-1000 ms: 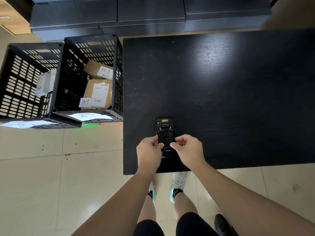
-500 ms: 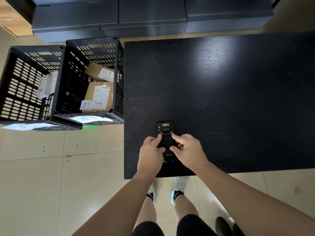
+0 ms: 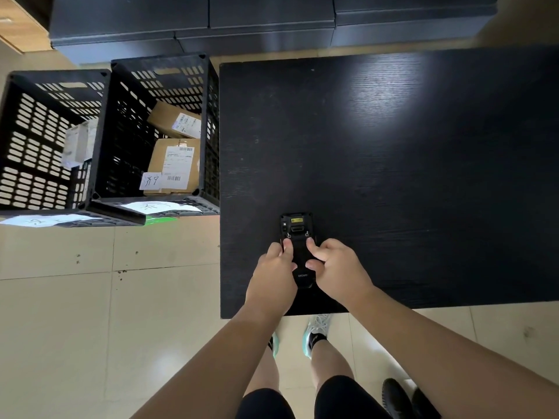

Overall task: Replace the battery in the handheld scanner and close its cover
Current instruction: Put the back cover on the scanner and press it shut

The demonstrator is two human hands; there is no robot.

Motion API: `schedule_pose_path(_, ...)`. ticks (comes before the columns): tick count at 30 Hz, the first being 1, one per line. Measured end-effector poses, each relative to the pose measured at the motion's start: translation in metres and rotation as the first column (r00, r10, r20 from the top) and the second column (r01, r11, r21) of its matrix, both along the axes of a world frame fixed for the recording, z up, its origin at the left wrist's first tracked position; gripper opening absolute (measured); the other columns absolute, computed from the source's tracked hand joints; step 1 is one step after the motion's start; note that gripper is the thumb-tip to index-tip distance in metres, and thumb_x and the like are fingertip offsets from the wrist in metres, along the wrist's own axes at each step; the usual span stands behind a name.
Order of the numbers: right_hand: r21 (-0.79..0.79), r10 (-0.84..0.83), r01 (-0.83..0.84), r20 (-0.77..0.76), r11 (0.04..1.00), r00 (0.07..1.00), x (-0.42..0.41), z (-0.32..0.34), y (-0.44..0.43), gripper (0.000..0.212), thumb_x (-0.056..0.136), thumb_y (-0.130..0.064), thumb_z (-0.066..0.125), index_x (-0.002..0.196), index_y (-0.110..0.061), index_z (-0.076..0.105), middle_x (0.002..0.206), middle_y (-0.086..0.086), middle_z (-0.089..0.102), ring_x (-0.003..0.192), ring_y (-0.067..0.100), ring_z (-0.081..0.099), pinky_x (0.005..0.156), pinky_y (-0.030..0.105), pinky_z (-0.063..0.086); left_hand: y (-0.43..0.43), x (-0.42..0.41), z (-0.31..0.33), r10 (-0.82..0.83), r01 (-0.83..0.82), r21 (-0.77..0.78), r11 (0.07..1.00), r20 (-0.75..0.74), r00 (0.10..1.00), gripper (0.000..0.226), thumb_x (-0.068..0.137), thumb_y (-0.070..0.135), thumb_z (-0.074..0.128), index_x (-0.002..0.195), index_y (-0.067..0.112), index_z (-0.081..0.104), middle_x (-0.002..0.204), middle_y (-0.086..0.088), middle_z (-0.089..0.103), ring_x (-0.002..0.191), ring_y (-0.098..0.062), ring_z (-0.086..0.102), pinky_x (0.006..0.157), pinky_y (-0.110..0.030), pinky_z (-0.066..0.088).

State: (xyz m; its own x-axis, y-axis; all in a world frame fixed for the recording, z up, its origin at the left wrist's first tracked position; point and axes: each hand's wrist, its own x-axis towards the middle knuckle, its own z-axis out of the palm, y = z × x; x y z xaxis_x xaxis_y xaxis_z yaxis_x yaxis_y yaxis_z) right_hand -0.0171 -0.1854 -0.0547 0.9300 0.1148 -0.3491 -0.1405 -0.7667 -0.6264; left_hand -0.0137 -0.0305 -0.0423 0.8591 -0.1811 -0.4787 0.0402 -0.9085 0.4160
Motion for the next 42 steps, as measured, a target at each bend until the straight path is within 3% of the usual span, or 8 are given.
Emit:
schedule_pose_path(4,0.068,-0.018,0.018,-0.001,0.998,1.000,0.005,0.004,-0.005,0.045,0.087,-0.021,0.073,0.131,-0.018,0.062,0.101,-0.001,0.058,0.084,0.014,0.057,0.079,0.032,0.054,0.002,0.002,0.004,0.054,-0.054,-0.005,0.999,0.040,0.998,0.050,0.098,0.025,0.051,0.146,0.015,0.041,0.118,-0.006,0.050,0.105,-0.025,0.052,0.081,-0.034,0.051)
schedule_pose_path(8,0.122,-0.069,0.066,0.025,0.990,0.997,0.025,0.016,-0.019,0.036,0.085,-0.024,0.074,0.119,-0.017,0.068,0.097,-0.003,0.060,0.081,0.008,0.060,0.080,0.024,0.053,0.002,0.003,0.011,0.051,-0.055,0.013,0.998,0.179,0.982,0.053,0.091,0.033,0.062,0.139,0.014,0.051,0.114,-0.005,0.052,0.105,-0.024,0.049,0.086,-0.039,0.053)
schedule_pose_path(12,0.051,0.108,-0.112,0.066,0.992,0.992,0.053,0.020,-0.031,0.022,0.088,-0.024,0.071,0.108,-0.018,0.066,0.094,-0.005,0.059,0.078,0.009,0.058,0.076,0.026,0.053,-0.006,-0.001,0.005,-0.161,0.159,0.030,0.987,0.267,0.950,0.048,0.086,0.024,0.068,0.131,0.013,0.058,0.125,-0.007,0.058,0.106,-0.029,0.053,0.090,-0.044,0.051)
schedule_pose_path(19,-0.019,0.399,-0.399,0.076,0.917,0.914,0.075,0.015,-0.033,0.012,0.089,-0.017,0.068,0.101,-0.017,0.066,0.098,-0.001,0.060,0.087,0.018,0.060,0.079,0.037,0.054,-0.015,-0.005,0.002,-0.204,0.181,0.105,0.978,0.288,0.936,0.052,0.077,0.020,0.077,0.127,0.011,0.062,0.119,-0.004,0.063,0.100,-0.027,0.058,0.081,-0.040,0.052)
schedule_pose_path(25,-0.023,0.480,-0.479,0.059,0.877,0.875,0.083,0.012,-0.030,0.007,0.089,-0.011,0.067,0.095,-0.015,0.068,0.099,-0.001,0.060,0.085,0.014,0.059,0.075,0.027,0.049,-0.013,-0.005,0.002,-0.235,0.207,0.125,0.970,0.296,0.926,0.056,0.077,0.024,0.078,0.128,0.011,0.062,0.118,-0.003,0.064,0.102,-0.025,0.059,0.080,-0.039,0.053)
schedule_pose_path(28,-0.027,0.510,-0.510,0.016,0.860,0.860,0.088,0.014,-0.029,0.009,0.090,-0.007,0.066,0.092,-0.016,0.066,0.098,-0.003,0.058,0.082,0.007,0.058,0.072,0.022,0.045,-0.013,-0.005,0.002,-0.224,0.198,0.119,0.973,0.277,0.934,0.055,0.080,0.025,0.075,0.132,0.013,0.059,0.123,-0.002,0.063,0.106,-0.025,0.057,0.084,-0.040,0.052)
schedule_pose_path(34,-0.052,0.518,-0.521,-0.068,0.852,0.853,0.097,0.015,-0.025,0.017,0.085,0.001,0.066,0.083,-0.016,0.064,0.094,-0.002,0.058,0.081,0.013,0.066,0.073,0.034,0.056,-0.011,-0.005,0.001,-0.207,0.185,0.107,0.977,0.258,0.944,0.055,0.080,0.025,0.076,0.132,0.015,0.059,0.124,-0.001,0.062,0.109,-0.025,0.056,0.086,-0.040,0.051)
schedule_pose_path(42,-0.094,0.453,-0.459,-0.084,0.883,0.888,0.093,0.015,-0.020,0.017,0.087,-0.003,0.064,0.080,-0.018,0.062,0.092,-0.004,0.057,0.080,0.010,0.064,0.070,0.028,0.051,-0.011,-0.005,0.002,-0.195,0.181,0.078,0.980,0.240,0.951,0.055,0.085,0.024,0.070,0.137,0.015,0.055,0.128,-0.002,0.059,0.114,-0.025,0.052,0.091,-0.041,0.047)
